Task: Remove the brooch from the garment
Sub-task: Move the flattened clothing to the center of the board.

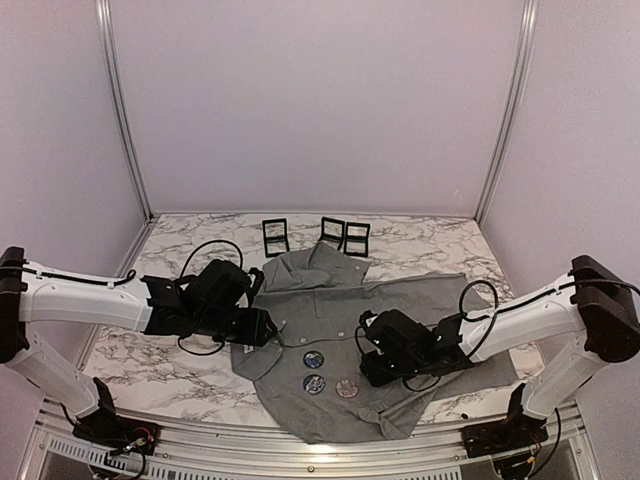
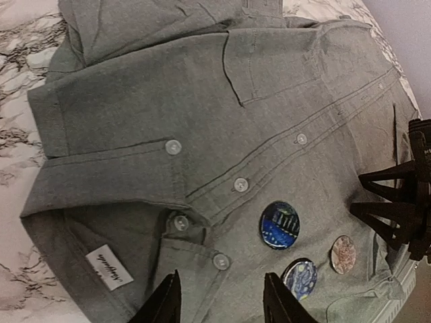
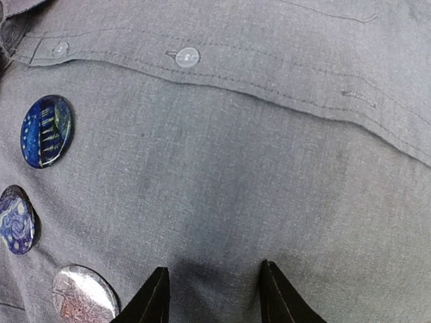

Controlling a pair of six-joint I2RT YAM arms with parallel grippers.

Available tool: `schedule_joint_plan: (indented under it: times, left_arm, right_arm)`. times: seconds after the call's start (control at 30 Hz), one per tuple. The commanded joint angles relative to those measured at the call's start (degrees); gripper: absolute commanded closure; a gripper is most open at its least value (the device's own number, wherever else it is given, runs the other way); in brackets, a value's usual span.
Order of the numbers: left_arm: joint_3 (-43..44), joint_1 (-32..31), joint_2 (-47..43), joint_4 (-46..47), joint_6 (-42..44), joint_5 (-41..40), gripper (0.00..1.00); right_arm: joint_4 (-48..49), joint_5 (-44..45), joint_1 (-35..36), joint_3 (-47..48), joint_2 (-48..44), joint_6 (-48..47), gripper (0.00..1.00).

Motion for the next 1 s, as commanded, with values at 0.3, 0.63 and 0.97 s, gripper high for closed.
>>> schedule_joint_plan:
  times: [0.3,0.63,0.97]
  left_arm:
    - [-3.89,-5.49,11.04,5.66,-8.35,2.07,0.69]
    - [-9.05,-4.91,8.72,2.59,-7.34,0.21,0.69]
    - [-7.76,-2.87,7.46,1.23,-4.16,0.63,0.69]
  right_arm:
    - [-4.11,-2.73,3.15,1.47,-1.44,6.21,0.56]
    - [-4.44,-1.72,3.2,10.24,2.75,-0.71,0.5]
    - [-4.93,1.01,3.51,21.09,14.62,-3.91,0.45]
